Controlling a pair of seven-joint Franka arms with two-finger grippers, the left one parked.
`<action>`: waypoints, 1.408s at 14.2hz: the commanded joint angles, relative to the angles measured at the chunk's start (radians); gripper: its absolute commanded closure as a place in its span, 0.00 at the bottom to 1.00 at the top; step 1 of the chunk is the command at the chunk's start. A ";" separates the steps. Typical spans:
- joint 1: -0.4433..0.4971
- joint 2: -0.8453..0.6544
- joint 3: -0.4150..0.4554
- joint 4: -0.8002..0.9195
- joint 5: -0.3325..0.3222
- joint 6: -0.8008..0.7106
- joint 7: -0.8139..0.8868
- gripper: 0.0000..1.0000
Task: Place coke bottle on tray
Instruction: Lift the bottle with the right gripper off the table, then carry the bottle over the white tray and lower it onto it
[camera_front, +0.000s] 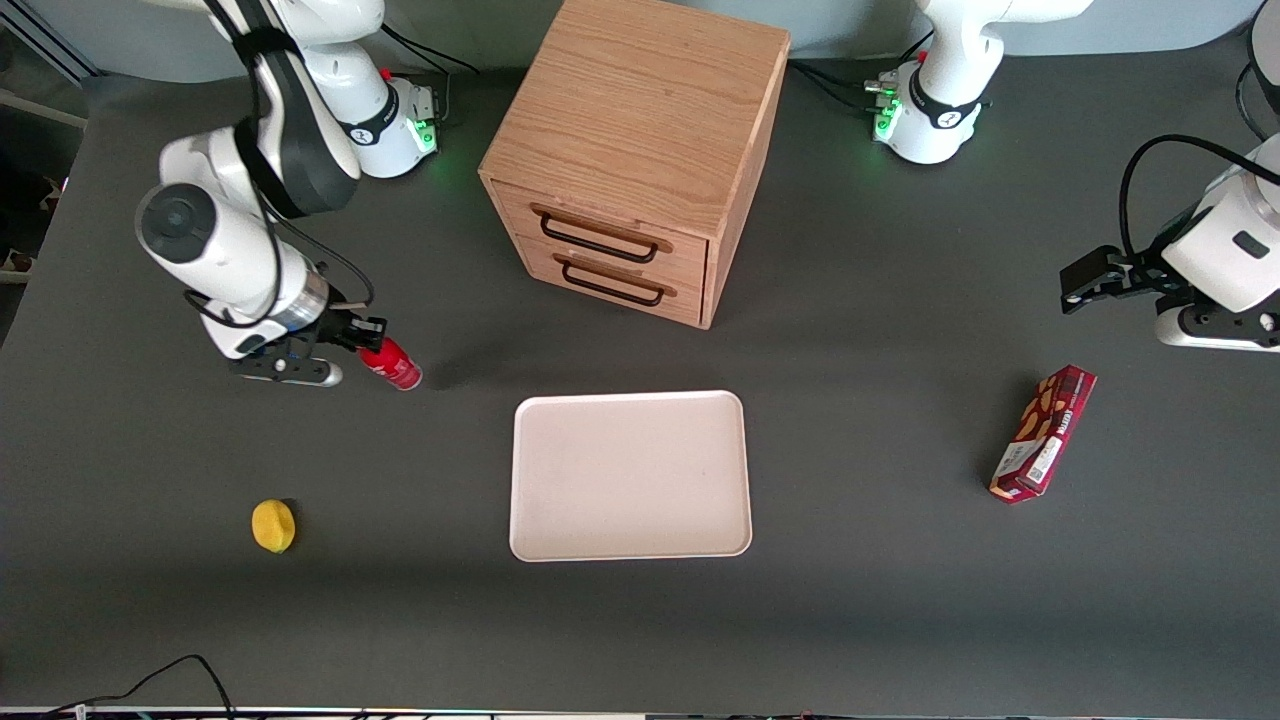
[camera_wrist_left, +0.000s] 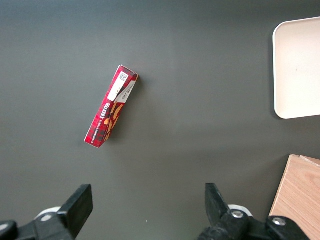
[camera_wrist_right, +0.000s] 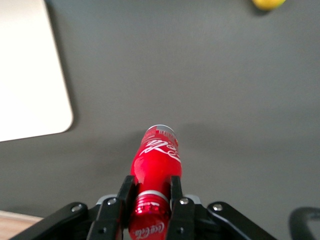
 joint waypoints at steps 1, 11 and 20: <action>0.006 0.059 0.003 0.285 0.000 -0.197 -0.011 1.00; 0.124 0.735 0.120 1.128 -0.002 -0.339 0.472 1.00; 0.190 0.915 0.120 1.125 -0.153 -0.093 0.630 1.00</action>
